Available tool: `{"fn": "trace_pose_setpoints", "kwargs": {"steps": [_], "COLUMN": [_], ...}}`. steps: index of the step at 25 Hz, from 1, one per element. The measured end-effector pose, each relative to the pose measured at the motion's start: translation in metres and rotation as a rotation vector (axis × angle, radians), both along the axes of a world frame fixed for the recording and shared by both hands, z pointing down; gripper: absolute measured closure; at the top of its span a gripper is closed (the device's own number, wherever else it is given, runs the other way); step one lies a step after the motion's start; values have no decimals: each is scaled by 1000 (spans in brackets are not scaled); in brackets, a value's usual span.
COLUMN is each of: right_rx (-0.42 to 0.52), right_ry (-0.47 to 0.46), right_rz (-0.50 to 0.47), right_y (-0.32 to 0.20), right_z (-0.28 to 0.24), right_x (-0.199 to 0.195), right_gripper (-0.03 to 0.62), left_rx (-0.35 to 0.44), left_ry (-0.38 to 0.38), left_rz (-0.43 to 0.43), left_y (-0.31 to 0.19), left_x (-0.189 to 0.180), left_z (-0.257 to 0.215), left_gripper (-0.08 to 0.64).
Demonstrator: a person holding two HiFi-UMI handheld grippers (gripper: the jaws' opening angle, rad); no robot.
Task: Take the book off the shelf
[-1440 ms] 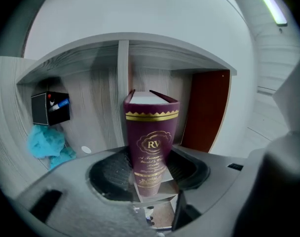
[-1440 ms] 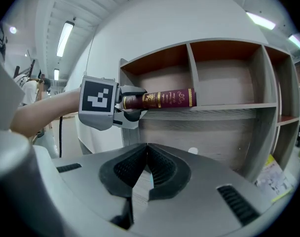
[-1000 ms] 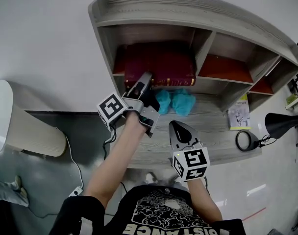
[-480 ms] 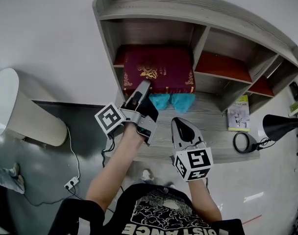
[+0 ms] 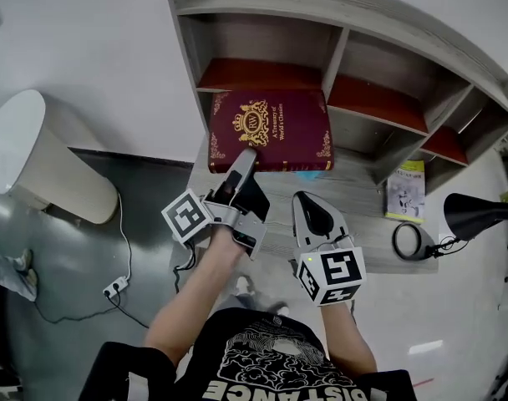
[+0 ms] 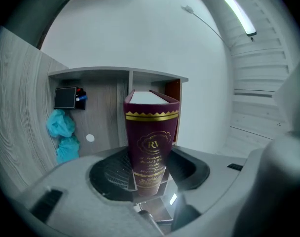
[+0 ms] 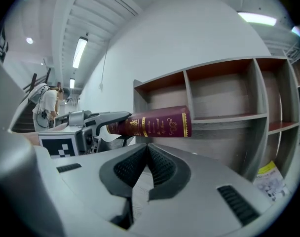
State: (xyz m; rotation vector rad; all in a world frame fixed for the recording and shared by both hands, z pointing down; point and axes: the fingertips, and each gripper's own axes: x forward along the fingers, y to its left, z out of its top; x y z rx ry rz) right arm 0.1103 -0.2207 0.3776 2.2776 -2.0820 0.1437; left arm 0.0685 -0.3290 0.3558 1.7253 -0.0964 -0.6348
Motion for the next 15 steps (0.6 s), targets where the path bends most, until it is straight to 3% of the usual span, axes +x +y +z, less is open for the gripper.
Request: {"fn": "trace_pose_setpoints", "kwargs": {"steps": [11, 15], "right_rx": [-64, -40], "right_ry": [-24, -22], "right_rz": [-53, -72], "right_y": [-20, 0], "right_z": [-31, -26], "right_x": [5, 0], "right_gripper": [577, 577], "left_rx": [-124, -113], "left_ry": [-63, -60], "left_rz": [-40, -58], "left_y": [-1, 23], "left_x": [-2, -9], "left_z": [12, 21], "left_gripper": [356, 357]}}
